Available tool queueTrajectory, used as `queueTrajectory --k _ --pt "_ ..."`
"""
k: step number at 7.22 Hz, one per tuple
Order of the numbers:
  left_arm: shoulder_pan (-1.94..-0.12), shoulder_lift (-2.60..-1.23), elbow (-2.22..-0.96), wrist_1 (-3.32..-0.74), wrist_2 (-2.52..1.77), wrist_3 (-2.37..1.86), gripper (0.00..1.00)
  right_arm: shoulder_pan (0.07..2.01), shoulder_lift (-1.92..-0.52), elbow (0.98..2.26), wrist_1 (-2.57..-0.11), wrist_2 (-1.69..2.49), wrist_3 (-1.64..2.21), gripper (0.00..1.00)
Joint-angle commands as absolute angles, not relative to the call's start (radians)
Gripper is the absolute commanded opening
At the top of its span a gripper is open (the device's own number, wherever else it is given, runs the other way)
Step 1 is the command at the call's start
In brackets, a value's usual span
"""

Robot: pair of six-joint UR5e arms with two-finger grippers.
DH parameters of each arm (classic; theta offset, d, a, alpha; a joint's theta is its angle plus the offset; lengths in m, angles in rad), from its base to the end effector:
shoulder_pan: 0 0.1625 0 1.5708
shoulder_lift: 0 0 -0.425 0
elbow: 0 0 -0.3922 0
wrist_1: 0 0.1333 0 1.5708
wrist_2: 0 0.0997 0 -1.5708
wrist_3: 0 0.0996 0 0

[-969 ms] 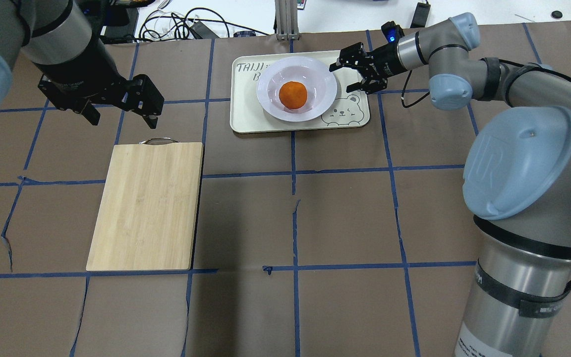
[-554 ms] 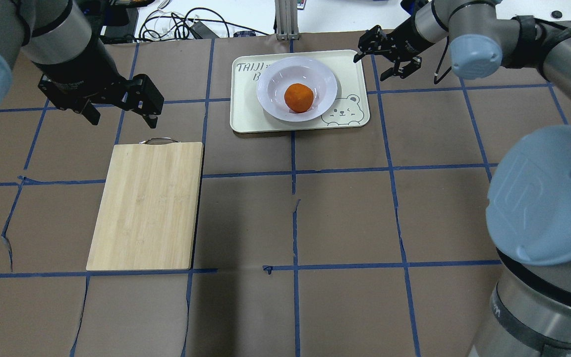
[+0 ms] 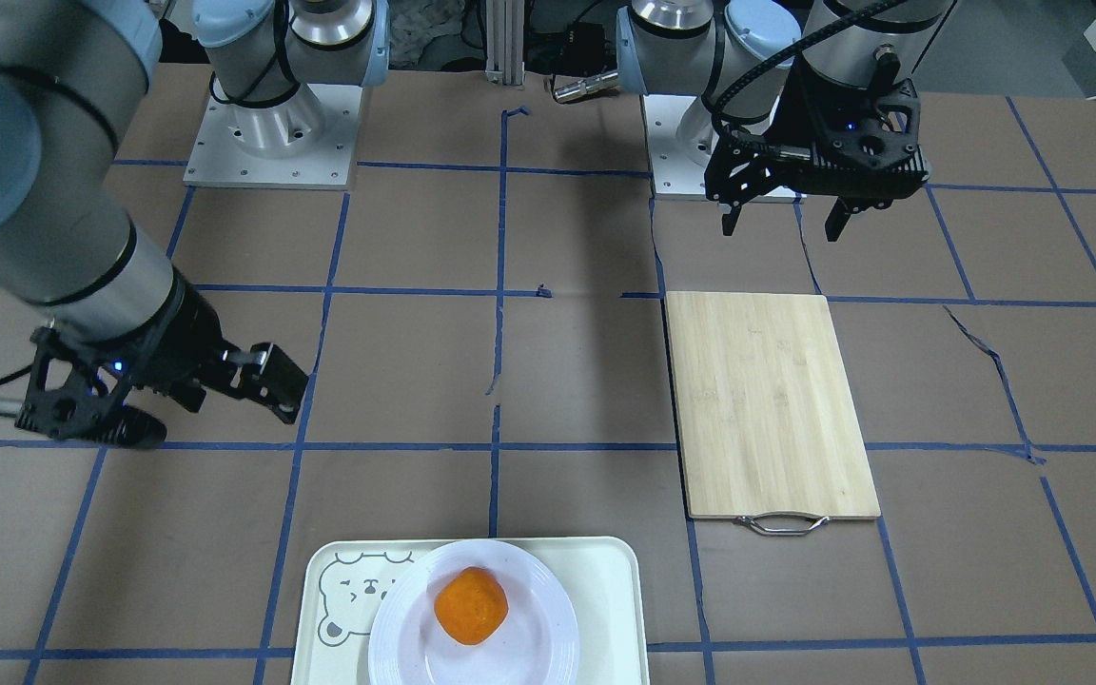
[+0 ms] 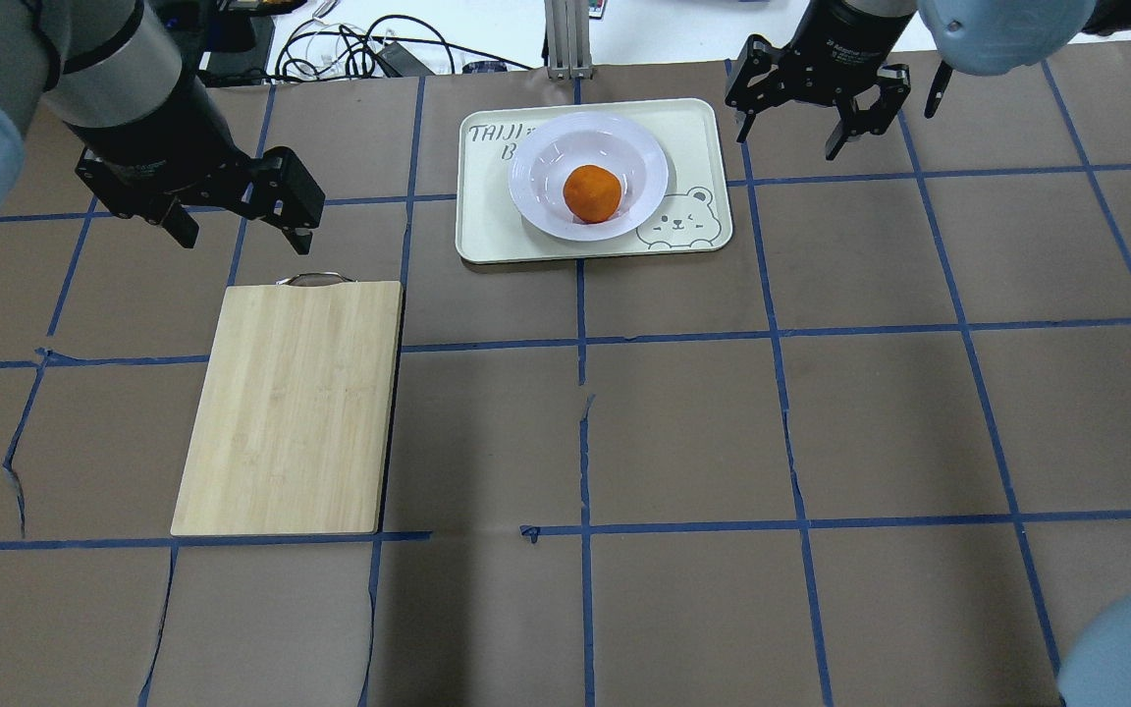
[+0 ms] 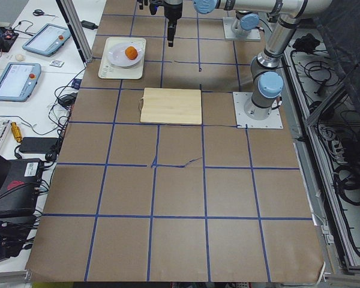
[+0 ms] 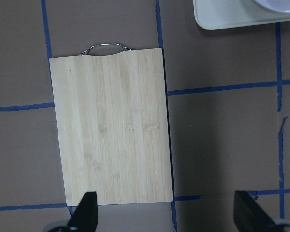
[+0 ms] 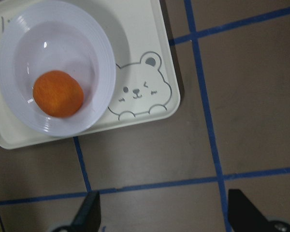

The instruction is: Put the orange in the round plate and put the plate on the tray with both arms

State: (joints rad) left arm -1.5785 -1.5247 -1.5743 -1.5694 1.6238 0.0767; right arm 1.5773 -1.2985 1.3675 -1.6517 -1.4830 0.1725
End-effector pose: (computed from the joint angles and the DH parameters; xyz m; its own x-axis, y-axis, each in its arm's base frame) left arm -0.1317 -0.4752 0.5088 -0.9951 0.0819 -0.0561 0.0842 0.9957 -0.0398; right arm 0.1460 -0.6055 0.4468 -0.9825 0.1642 -0.0884 0.1646 0.9864 0.0033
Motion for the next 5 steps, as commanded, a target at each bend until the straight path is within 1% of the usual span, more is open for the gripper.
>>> queueTrajectory --k 1,2,5 --pt "-1.578 -1.525 -1.575 -1.569 1.624 0.077 1.0 1.609 -1.417 1.377 -1.507 -1.585 0.166 0.93" --pt "-1.578 -1.525 -1.574 -1.568 1.623 0.077 1.0 1.609 -1.454 1.381 -1.505 -1.586 0.137 0.94" --pt "-1.578 -1.525 -1.574 -1.568 1.623 0.077 1.0 1.609 -1.457 1.382 -1.474 -1.589 0.097 0.93"
